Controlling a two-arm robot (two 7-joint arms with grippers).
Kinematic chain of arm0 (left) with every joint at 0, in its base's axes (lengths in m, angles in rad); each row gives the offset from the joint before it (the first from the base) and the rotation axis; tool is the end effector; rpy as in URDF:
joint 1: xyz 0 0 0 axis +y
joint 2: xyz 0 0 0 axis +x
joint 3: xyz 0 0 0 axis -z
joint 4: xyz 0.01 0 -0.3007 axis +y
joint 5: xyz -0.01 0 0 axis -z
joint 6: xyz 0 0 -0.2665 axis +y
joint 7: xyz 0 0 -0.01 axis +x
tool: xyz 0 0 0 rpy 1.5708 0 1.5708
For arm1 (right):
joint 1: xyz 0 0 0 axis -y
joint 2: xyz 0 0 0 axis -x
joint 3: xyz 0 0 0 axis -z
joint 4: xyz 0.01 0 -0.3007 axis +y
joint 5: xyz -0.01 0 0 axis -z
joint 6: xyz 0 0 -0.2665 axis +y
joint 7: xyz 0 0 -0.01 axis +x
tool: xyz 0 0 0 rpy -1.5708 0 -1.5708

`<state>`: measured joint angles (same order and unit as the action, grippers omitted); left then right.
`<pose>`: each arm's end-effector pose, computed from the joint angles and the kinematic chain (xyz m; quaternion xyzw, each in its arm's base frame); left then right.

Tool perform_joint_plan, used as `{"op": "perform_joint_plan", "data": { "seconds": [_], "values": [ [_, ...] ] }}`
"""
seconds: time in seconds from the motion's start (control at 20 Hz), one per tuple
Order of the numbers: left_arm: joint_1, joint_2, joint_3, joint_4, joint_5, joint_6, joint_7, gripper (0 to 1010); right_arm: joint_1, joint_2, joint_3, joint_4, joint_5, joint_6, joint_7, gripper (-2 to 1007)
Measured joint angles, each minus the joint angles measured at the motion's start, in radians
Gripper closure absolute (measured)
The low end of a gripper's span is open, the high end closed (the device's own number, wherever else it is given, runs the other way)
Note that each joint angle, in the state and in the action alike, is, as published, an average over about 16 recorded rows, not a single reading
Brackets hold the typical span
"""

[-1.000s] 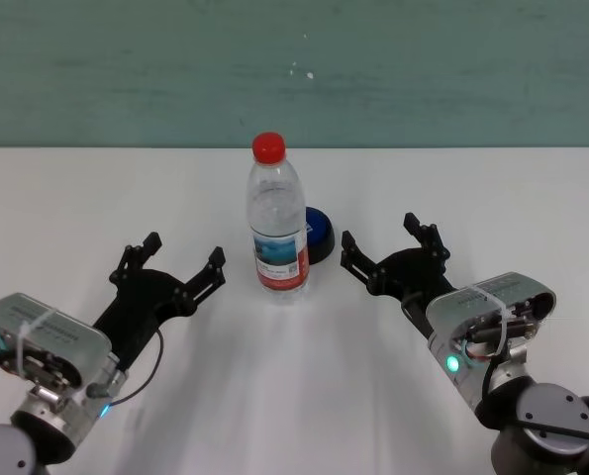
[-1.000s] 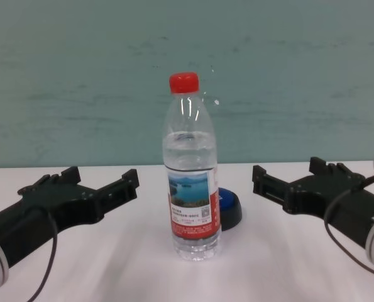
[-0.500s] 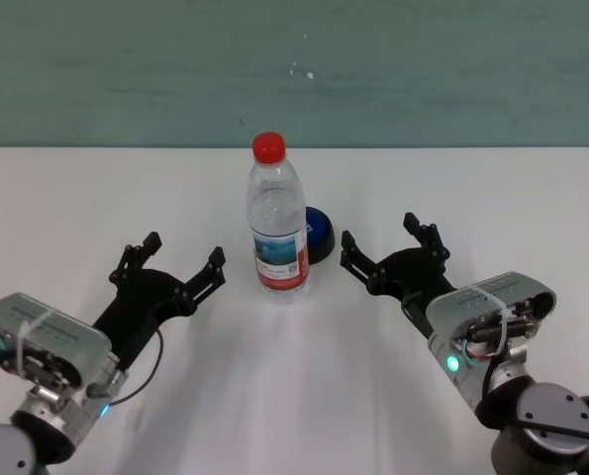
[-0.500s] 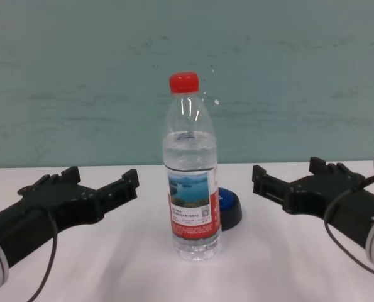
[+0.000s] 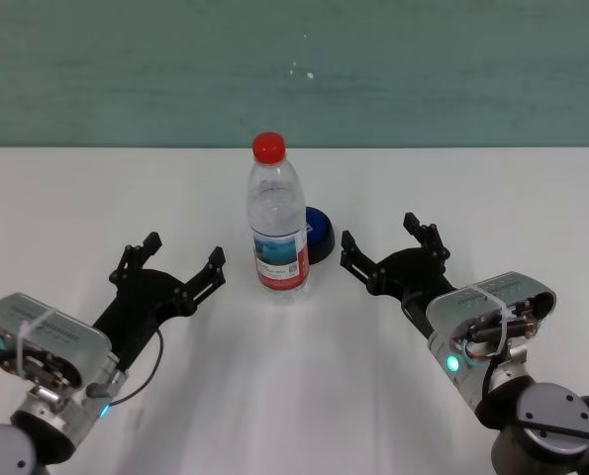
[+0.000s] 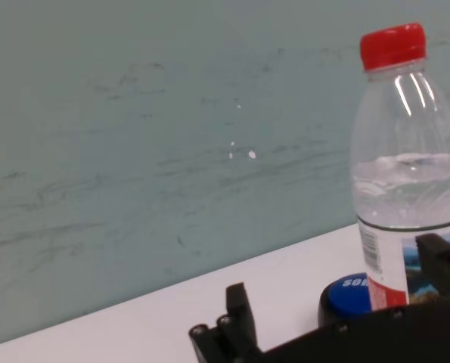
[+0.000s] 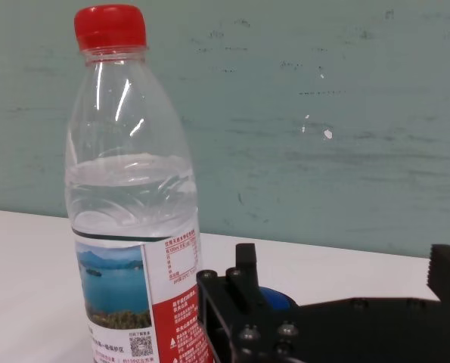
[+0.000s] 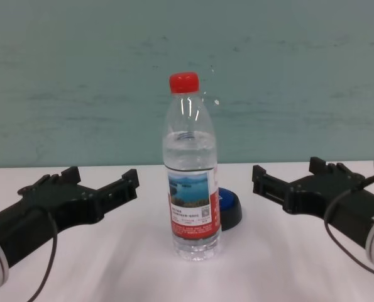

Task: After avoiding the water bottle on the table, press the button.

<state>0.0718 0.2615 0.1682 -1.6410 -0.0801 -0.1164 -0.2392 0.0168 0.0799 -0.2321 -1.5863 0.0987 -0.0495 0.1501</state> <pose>0.2606 0.0288 -0.3121 0.0356 -0.0818 0.5365 0.8392 0.2841 0.0413 -0.3055 0.0289 -0.0150 -0.5595 0.8282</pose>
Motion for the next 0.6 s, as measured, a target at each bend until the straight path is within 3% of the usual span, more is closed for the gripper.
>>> {"op": "perform_joint_plan", "data": {
  "seconds": [0.6],
  "values": [
    [0.0, 0.0, 0.0, 0.0, 0.0, 0.0, 0.0, 0, 0.0, 0.0, 0.0, 0.0, 0.0, 0.0, 0.0, 1]
  ]
}}
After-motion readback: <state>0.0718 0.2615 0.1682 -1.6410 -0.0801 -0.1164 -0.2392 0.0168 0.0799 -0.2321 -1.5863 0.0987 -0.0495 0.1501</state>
